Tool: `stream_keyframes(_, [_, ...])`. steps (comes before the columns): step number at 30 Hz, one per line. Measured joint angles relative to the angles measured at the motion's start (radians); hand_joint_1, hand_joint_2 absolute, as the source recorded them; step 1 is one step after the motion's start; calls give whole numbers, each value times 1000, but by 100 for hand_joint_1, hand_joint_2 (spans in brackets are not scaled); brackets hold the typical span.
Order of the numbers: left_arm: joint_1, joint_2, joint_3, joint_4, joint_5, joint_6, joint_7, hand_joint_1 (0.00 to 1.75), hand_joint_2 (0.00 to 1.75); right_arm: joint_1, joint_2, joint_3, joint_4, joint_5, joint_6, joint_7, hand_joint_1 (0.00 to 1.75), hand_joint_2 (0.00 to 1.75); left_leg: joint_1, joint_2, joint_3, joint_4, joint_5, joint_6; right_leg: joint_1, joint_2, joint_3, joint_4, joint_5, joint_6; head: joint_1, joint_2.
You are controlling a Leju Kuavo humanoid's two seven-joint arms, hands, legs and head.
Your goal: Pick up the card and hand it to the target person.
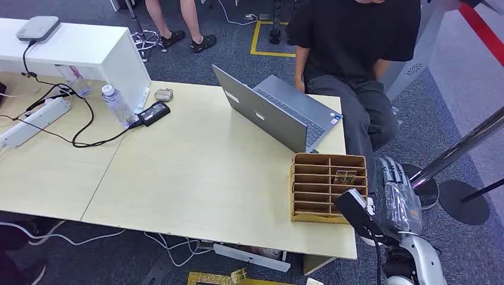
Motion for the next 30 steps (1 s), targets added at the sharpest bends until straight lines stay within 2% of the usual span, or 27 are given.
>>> stream_keyframes(14, [0,6,0,0,-4,-8,8,0,0,-35,-23,43,0,-51,5,16,21,175,0,0,0,0,0,0,0,0,0,0,0,0,0,0])
stream_keyframes(30, [0,10,0,0,-17,-11,11,0,0,-115,-34,82,12,-103,60,36,36,175,0,0,0,0,0,0,0,0,0,0,0,0,0,0])
